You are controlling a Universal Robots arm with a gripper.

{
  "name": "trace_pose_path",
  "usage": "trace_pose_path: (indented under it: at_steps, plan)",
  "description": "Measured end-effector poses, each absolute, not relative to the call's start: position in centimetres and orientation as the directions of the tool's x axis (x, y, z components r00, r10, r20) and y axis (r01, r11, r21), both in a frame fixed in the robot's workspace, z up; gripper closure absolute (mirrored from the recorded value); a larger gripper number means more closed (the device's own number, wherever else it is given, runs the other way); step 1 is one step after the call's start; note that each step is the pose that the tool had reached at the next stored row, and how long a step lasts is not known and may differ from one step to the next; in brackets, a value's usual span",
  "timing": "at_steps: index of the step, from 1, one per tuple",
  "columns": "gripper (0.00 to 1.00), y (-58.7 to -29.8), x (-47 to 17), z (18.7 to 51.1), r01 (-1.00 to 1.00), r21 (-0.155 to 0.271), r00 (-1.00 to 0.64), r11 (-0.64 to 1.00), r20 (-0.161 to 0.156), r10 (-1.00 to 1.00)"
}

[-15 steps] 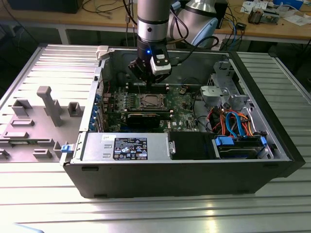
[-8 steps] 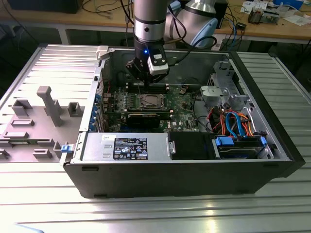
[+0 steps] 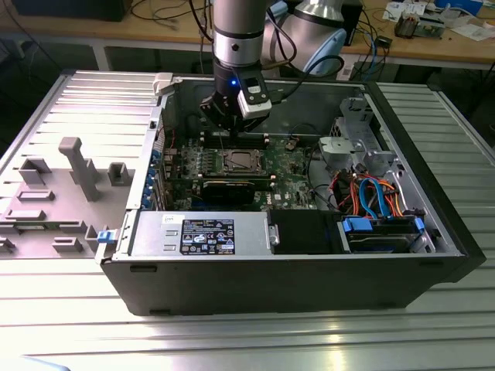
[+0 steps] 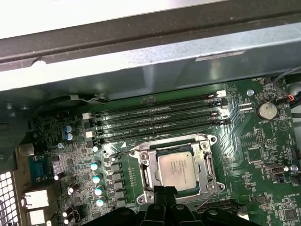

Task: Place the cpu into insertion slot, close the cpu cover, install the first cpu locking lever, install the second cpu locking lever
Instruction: 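Install the first cpu locking lever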

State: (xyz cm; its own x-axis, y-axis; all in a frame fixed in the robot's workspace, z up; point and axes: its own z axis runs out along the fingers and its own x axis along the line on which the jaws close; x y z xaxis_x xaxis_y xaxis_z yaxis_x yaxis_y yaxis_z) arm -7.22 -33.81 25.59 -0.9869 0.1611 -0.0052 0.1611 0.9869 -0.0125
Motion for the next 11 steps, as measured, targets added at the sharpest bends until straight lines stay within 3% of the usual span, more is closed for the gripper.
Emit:
trace_pose_path:
  at_steps: [11]
  plan:
    - [0.89,-33.81,-7.36,25.59,0.151,-0.011,-0.988,0.988,-0.005,0.151]
